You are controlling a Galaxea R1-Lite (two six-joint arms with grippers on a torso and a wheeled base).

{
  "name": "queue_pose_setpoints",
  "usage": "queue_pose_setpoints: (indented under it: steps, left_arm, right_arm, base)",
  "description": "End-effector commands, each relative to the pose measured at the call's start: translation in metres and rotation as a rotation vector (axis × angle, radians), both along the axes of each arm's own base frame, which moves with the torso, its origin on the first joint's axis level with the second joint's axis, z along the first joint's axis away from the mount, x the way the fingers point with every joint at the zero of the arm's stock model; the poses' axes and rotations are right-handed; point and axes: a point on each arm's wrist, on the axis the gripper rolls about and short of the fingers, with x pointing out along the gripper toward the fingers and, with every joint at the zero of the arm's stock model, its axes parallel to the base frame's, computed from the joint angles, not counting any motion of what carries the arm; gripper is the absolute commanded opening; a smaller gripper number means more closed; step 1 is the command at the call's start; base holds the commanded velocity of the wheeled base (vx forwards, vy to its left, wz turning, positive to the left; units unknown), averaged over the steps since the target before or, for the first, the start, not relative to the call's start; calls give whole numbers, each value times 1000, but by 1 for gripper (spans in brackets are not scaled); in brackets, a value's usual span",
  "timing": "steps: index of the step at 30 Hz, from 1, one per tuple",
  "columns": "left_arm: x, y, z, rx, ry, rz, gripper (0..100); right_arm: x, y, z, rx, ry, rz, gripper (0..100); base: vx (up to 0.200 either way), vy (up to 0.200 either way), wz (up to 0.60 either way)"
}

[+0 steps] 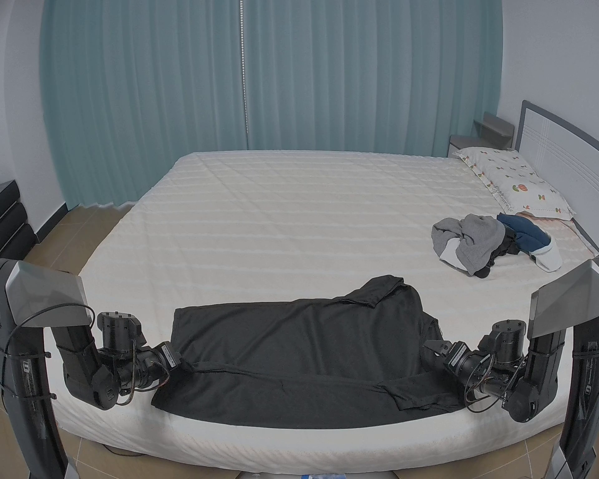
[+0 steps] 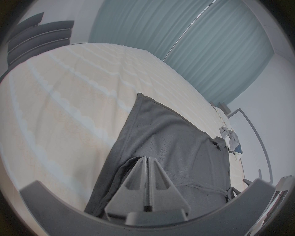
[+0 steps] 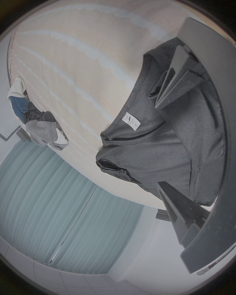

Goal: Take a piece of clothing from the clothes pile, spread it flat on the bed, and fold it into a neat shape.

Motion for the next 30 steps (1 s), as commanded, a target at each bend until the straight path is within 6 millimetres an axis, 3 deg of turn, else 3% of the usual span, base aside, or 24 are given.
queue_pose_setpoints:
  steps: [1,6,13,21,30]
  left_arm:
    - [-5,1,1,30,-2,16,0]
    - [-2,4,4,53,-52,59,0]
    - [-2,11,7,48,-70,88,0]
    - [-7,20,5,50,-53,117,0]
    - [-8,22,5,50,-48,127,0]
  right_arm:
    - [1,-1,10,7,-43,-5,100]
    - [0,-4,29,12,-97,-8,100]
    - [9,1,22,-119,-123,72,100]
    - [5,-1,8,-212,-40,121,100]
    - [-2,-19,-2,-229,-11,220,100]
  base:
    - [0,0,0]
    - [0,0,0]
    - [0,0,0]
    - [0,0,0]
    - [0,0,0]
